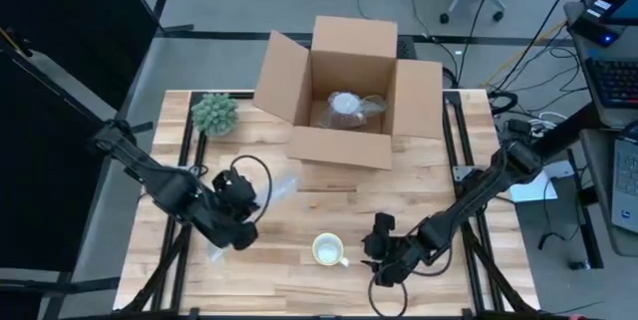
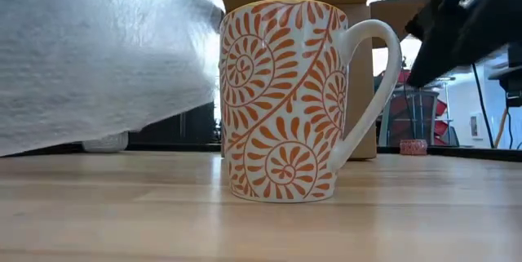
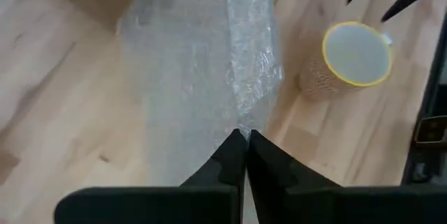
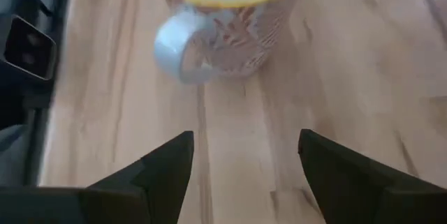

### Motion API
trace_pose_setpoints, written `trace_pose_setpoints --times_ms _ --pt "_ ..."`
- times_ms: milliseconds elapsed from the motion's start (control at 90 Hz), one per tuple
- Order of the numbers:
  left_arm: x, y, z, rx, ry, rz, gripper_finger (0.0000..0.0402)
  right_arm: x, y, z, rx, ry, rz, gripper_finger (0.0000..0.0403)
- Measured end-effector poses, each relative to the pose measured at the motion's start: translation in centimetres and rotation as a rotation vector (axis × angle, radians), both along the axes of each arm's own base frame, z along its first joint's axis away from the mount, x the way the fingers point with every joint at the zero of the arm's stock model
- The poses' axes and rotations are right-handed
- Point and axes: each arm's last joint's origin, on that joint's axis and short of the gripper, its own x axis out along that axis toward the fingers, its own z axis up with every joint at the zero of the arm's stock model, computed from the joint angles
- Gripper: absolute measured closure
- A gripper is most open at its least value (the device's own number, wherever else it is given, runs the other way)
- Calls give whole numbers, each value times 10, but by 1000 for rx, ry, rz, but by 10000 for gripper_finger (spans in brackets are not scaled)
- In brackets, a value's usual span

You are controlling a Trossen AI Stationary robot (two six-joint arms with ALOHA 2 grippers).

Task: Wrap mug
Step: Wrap the orange mug with bubble wrap

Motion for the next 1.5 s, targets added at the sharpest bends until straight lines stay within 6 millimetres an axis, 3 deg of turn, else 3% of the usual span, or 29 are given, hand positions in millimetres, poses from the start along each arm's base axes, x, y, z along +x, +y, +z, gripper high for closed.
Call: trace_pose_setpoints --times_ms 100,311,478,622,767,989,1100,1278,1500 --pt "-1 1 1 -3 -5 -1 401 4 3 -8 -6 -5 12 161" --pt "0 2 1 11 0 -13 401 10 10 -1 81 -72 74 161" --pt "1 5 1 15 0 -3 401 21 11 1 157 -163 -10 161" --pt "2 5 1 16 -1 1 401 30 7 -9 194 -178 -93 170" --pt "2 5 1 20 -4 3 401 34 5 -20 201 -154 -130 223" --pt "2 6 1 27 -7 3 401 36 4 -20 139 -167 -77 366" --pt "2 6 1 36 -12 5 401 36 4 -20 101 -164 -36 367" --pt "2 6 -3 45 0 7 401 24 -4 -11 37 -85 -24 367" --pt "2 6 -5 44 2 10 401 -16 -31 12 -137 135 -111 367"
